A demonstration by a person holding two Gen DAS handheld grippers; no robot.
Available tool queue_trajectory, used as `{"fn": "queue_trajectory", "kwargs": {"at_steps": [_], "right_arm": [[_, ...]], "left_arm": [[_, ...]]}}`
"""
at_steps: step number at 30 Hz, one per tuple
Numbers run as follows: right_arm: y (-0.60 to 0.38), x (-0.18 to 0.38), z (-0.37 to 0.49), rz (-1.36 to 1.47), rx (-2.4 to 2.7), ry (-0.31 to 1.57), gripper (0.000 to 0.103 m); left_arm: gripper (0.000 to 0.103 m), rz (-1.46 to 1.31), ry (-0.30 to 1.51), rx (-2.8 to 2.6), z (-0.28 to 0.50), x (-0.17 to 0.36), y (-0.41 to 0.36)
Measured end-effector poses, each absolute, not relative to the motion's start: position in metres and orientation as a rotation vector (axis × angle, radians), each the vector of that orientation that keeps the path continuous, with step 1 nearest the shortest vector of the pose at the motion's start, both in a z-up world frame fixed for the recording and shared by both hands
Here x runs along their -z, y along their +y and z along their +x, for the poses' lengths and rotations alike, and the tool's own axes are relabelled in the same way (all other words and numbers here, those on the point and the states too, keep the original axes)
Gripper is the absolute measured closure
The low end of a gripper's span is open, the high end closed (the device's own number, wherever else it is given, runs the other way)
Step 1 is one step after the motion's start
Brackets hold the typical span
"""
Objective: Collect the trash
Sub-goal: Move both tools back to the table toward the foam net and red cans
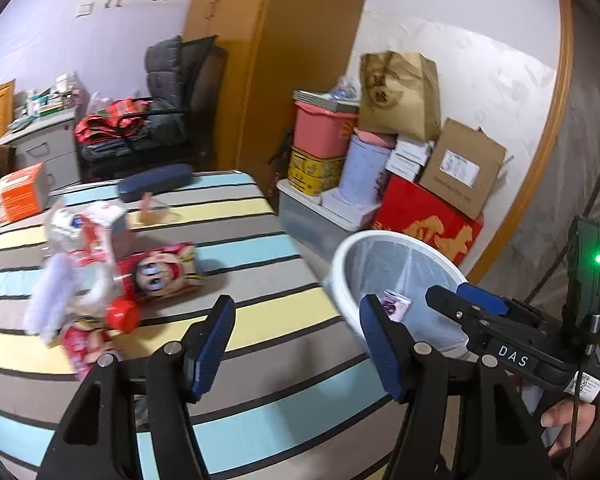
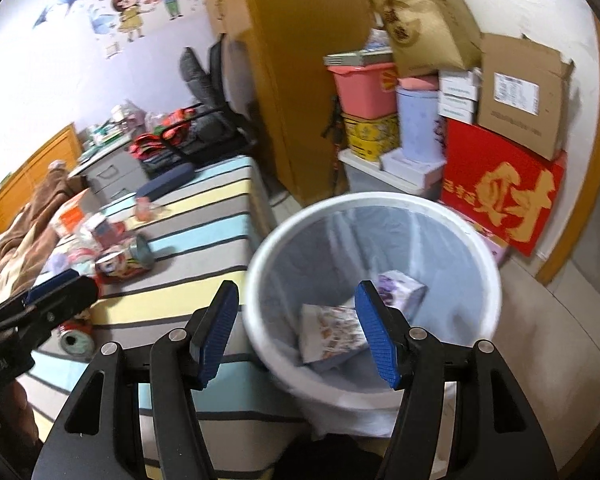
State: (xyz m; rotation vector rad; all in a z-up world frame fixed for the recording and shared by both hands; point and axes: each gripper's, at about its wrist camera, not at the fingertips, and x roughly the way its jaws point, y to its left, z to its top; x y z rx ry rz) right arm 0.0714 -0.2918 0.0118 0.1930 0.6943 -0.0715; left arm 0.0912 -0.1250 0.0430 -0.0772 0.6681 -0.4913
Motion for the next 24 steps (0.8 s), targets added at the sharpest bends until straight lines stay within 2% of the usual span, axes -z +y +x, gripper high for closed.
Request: {"fn": "queue_trajectory", "kwargs": {"at_steps": [14,18,24], "right_arm": [[-0.22,-0.011,0.08,0.119,-0.116,0.689,0.041],[-0.193,-0.008,0.088,0.085,-0.206,0.708,0.041],[-0.155,0.0,0.099,0.04,-0.317,0.733,0.041]], "left_arm": [[0.035,-0.126,0.646,0.319,0.084,-0.042,-0.031],[0.028,-0.135,0.666,0.271,0.087,-0.038,-0.007],[0.027,-0.143,0.689,0.205,0.094,-0.029,0.035]]}}
